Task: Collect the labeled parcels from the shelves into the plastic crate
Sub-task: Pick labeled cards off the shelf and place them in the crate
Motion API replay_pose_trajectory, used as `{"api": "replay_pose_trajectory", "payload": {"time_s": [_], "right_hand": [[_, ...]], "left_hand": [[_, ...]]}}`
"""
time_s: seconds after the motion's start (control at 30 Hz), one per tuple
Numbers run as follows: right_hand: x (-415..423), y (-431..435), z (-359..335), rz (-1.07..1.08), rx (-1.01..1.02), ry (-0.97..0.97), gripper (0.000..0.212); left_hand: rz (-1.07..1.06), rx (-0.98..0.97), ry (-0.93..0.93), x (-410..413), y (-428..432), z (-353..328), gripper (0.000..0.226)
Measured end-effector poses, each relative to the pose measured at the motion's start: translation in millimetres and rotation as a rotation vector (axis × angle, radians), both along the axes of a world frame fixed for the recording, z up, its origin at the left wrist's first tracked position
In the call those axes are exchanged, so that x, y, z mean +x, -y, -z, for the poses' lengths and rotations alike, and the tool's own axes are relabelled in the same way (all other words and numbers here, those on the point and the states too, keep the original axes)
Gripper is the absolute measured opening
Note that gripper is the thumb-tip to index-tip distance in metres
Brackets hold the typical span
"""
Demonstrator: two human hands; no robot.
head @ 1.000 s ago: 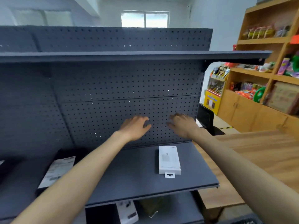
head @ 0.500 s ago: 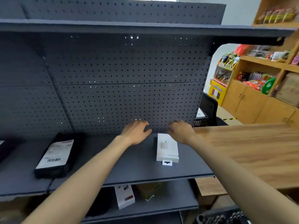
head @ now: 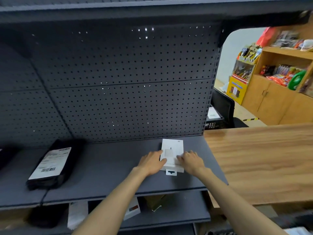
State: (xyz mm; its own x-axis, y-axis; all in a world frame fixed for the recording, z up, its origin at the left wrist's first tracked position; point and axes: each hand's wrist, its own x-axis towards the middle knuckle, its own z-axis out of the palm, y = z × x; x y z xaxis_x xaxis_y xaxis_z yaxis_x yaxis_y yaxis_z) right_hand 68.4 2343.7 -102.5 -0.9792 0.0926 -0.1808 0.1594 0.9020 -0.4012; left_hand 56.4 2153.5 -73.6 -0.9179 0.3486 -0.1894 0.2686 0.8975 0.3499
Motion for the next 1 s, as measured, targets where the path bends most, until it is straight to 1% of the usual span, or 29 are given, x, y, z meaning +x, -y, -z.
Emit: {"api": "replay_pose_trajectory", "payload": {"time_s": [0.03, 0.07, 0.13, 0.2, 0.27, 0.33, 0.47, 0.53, 0.6, 0.7, 0.87, 1.0], "right_hand": [[-1, 0, 4, 0.022, -0.043, 0.003, 0.015], [-1, 1, 4, 0.037, -0.077, 0.004, 0.018], [5, 5, 5, 0.021, -0.058, -0.002, 0.033], [6, 6, 9, 0.042, -0.079, -0.023, 0.040], [8, 6, 12, 0.048, -0.101, -0.024, 0.038], [8, 6, 13, 0.050, -0.120, -0.045, 0.032], [8, 8, 15, 0.058, -0.155, -0.089, 0.028], [7, 8, 16, 0.065, -0.205, -0.104, 0.028], [7, 9, 14, 0.078, -0.299, -0.108, 0.030], [8, 11, 6, 0.098, -0.407, -0.129, 0.035], [11, 20, -13, 0.093, -0.489, -0.240, 0.038], [13, 31, -24, 0.071, -0.540, -0.313, 0.027]], "left_hand": [[-0.011, 0.009, 0.010, -1, -1, 3, 0.049], [-0.017, 0.023, 0.018, -2, -2, 6, 0.049], [-0.018, 0.064, 0.043, -3, -3, 13, 0.047], [-0.022, 0.082, 0.064, -4, -5, 19, 0.048], [-0.031, 0.097, 0.071, -3, -8, 24, 0.050], [-0.044, 0.126, 0.074, -1, -10, 25, 0.049], [-0.090, 0.195, 0.091, -2, -10, 26, 0.045], [-0.106, 0.237, 0.099, -2, -8, 28, 0.043], [-0.118, 0.292, 0.112, -1, -6, 27, 0.042], [-0.145, 0.362, 0.129, 2, -2, 25, 0.046], [-0.188, 0.487, 0.204, 11, -2, 20, 0.053], [-0.226, 0.574, 0.206, 15, -4, 16, 0.058]]}}
